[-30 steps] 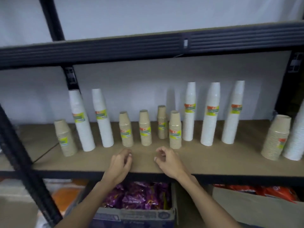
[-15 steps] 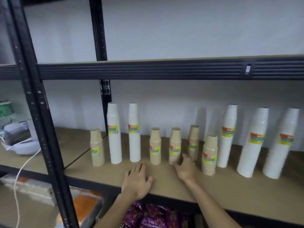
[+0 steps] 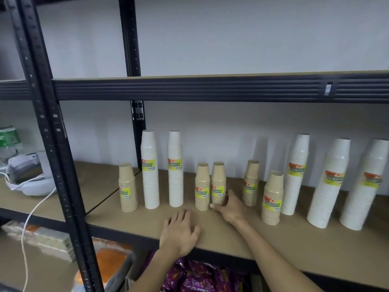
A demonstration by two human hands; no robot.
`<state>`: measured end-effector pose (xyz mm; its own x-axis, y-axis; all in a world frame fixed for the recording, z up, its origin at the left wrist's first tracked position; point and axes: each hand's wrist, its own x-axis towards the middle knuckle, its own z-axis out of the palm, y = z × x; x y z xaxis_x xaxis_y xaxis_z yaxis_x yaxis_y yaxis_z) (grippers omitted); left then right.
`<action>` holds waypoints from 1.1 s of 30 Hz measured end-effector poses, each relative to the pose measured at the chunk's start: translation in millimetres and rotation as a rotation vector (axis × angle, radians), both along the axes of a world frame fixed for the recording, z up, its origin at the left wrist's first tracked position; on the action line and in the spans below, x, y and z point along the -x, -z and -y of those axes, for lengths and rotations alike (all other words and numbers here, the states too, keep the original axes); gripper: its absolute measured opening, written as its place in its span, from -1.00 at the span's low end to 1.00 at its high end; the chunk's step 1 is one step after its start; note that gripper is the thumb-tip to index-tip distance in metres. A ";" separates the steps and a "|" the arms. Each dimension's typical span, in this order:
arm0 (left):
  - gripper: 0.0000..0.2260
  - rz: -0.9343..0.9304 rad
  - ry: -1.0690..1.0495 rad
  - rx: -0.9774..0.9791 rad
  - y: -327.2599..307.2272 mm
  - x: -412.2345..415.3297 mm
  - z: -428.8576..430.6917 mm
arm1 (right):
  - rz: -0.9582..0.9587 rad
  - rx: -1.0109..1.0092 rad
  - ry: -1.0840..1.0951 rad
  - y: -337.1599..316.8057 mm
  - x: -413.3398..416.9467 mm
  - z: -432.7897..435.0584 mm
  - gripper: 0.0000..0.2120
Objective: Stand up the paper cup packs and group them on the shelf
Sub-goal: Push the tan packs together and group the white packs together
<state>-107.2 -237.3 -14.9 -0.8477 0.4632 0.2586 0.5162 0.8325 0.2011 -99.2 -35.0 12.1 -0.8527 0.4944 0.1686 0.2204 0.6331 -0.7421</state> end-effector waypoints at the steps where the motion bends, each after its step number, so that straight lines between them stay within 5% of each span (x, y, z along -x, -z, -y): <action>1: -0.46 0.001 -0.005 0.000 0.4 0.4 0.4 | -0.005 0.006 -0.003 0.1 0.2 -1.3 -0.31; 9: -0.47 0.002 -0.010 0.004 2.4 1.8 -1.5 | -0.015 0.048 -0.117 8.6 -11.1 -10.5 -0.40; 14: -0.45 0.028 -0.002 0.016 1.8 1.7 -0.6 | 0.050 0.046 -0.036 -16.1 -32.7 0.9 -0.04; 18: -0.40 0.056 0.015 0.051 0.4 3.1 -1.0 | -0.416 -0.185 0.067 -80.9 -43.4 15.9 -0.38; 20: -0.39 0.075 0.026 0.062 0.0 2.8 -0.3 | -0.486 -0.338 -0.033 -114.0 -30.1 21.3 -0.39; 24: -0.41 0.081 0.025 0.063 -3.5 -1.0 0.6 | -0.003 -0.567 -0.288 -143.5 10.2 24.6 -0.14; 26: -0.40 0.085 0.020 0.059 -3.7 -2.4 0.9 | 0.169 -0.585 -0.354 -138.9 25.2 22.0 -0.20; 33: -0.39 0.081 0.022 0.074 -2.5 -0.7 0.6 | 0.199 -0.540 -0.344 -137.6 32.0 18.3 -0.38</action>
<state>-106.5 -237.9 -12.4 -0.8541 0.4967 0.1541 0.5186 0.8354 0.1817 -131.2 -53.3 149.8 -0.9872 0.0788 0.1389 0.0393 0.9629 -0.2671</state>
